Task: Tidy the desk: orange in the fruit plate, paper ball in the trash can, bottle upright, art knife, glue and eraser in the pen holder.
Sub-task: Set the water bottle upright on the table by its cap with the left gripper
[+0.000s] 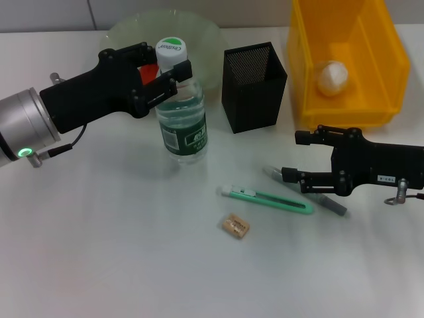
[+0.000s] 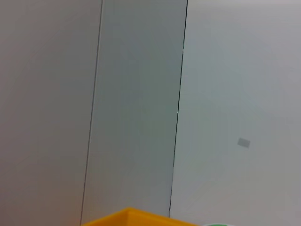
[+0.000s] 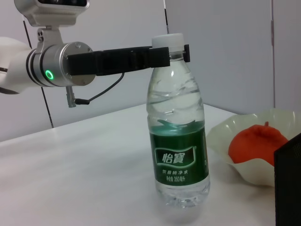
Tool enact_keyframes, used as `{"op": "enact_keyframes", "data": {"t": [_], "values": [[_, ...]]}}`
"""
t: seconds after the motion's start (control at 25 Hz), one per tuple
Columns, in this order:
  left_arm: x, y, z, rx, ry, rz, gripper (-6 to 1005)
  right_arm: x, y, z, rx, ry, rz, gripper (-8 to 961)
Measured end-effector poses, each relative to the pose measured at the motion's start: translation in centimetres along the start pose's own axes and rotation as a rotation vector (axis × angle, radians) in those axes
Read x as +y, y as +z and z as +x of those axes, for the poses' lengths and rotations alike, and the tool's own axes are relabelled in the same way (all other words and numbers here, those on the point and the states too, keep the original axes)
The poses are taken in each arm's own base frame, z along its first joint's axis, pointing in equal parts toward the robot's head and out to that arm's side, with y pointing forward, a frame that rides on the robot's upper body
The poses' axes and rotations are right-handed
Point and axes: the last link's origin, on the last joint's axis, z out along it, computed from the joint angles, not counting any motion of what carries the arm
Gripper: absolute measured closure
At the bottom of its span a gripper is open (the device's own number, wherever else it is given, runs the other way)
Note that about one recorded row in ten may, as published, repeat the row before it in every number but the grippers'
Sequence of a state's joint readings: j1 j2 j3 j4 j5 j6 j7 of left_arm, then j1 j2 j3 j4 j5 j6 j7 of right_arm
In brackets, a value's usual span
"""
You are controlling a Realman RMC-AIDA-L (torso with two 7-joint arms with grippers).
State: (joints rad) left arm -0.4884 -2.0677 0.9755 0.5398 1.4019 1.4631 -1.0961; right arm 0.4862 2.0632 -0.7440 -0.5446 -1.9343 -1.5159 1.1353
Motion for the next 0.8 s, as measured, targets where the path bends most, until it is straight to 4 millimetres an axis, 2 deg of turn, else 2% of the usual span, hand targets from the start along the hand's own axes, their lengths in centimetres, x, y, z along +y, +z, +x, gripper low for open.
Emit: {"op": "enact_keyframes", "data": {"t": [0.64,0.8], "values": [[0.12,-0.09,-0.02,0.004,-0.003,-0.006,489,0.04,-0.07,0.10,0.001,-0.005,0.002,141],[-0.23,-0.88,-0.05,0.016,-0.003,0.029,487,0.07,-0.10,0.14,0.001,-0.005,0.002,141]]}}
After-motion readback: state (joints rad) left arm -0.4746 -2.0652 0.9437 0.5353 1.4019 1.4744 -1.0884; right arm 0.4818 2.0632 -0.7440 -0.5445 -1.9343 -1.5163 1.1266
